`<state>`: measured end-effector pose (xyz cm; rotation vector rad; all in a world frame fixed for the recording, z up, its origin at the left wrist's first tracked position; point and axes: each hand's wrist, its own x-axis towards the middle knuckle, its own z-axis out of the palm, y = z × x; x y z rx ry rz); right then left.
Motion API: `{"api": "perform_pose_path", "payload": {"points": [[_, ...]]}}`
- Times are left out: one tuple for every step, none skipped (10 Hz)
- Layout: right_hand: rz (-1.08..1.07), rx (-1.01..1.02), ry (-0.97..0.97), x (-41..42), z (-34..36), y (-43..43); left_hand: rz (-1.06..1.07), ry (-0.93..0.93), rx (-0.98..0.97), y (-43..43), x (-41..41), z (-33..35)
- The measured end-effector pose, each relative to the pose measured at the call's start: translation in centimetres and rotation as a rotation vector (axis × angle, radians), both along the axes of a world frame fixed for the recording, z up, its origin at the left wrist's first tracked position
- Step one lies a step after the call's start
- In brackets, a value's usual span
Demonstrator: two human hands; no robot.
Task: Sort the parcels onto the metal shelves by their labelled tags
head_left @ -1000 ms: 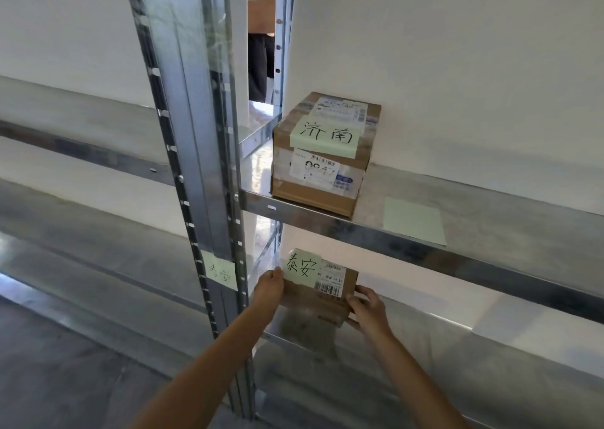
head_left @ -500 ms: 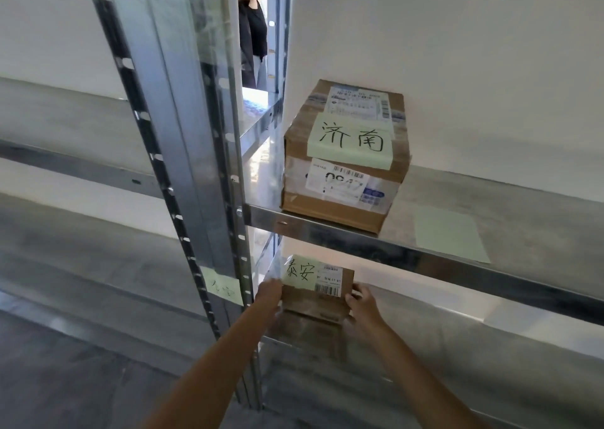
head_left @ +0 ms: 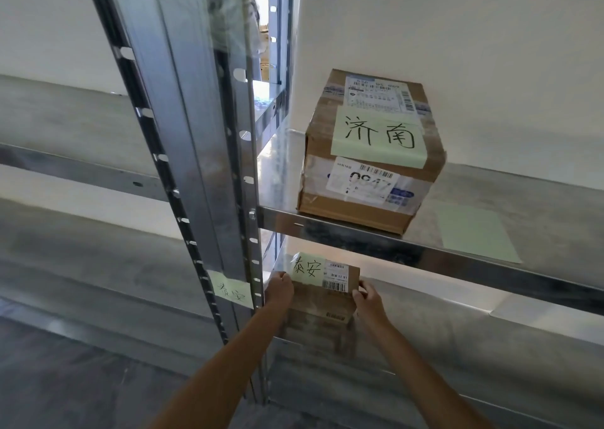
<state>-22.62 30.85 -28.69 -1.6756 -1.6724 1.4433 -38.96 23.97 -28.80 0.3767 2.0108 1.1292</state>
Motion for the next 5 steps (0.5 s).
{"api": "perform_pose_path", "payload": {"points": [[-0.058,0.055,-0.056,0.1,0.7,-0.3,0.01,0.082,0.011,-0.1,0.5,1.6],[-0.131,0.163,-0.08,0.2,1.8,-0.7,0.001,0.265,0.046,-0.3,0.9,2.2],[-0.132,0.258,-0.052,0.5,3.1,-1.3,-0.055,0.397,0.137,-0.6,1.3,2.7],[-0.087,0.333,-0.036,0.9,4.3,-2.0,-0.127,0.452,0.175,-0.9,1.8,3.2],[-0.047,0.392,-0.033,1.0,5.6,-3.1,-0.196,0.49,0.238,-1.1,2.8,3.9]]}}
